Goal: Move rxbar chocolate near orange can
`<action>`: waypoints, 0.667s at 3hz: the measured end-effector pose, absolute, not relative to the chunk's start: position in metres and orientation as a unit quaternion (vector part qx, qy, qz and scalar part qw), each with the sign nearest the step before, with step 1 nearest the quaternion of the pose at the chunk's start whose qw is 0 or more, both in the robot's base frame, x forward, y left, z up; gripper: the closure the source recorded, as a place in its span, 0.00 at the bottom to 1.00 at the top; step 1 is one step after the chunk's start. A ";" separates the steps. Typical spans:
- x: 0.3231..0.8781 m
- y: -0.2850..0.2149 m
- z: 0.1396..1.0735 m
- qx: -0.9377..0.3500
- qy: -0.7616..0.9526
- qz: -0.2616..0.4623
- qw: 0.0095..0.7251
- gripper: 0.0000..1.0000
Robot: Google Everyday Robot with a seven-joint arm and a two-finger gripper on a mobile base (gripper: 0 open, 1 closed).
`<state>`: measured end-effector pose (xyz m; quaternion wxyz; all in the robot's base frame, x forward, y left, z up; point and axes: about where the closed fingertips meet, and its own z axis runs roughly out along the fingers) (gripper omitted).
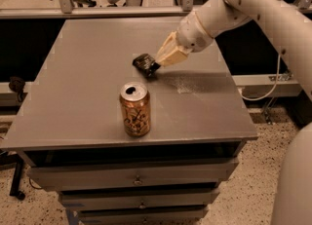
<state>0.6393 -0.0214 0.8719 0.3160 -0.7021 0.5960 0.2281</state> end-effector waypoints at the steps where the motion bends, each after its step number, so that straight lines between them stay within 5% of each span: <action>1: 0.611 -0.060 0.874 -0.723 0.590 0.220 0.285 1.00; 2: 0.581 -0.088 0.877 -0.739 0.583 0.220 0.257 1.00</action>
Offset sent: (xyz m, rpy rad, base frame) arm -0.1011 -0.1085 0.0136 -0.1756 0.0653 0.1394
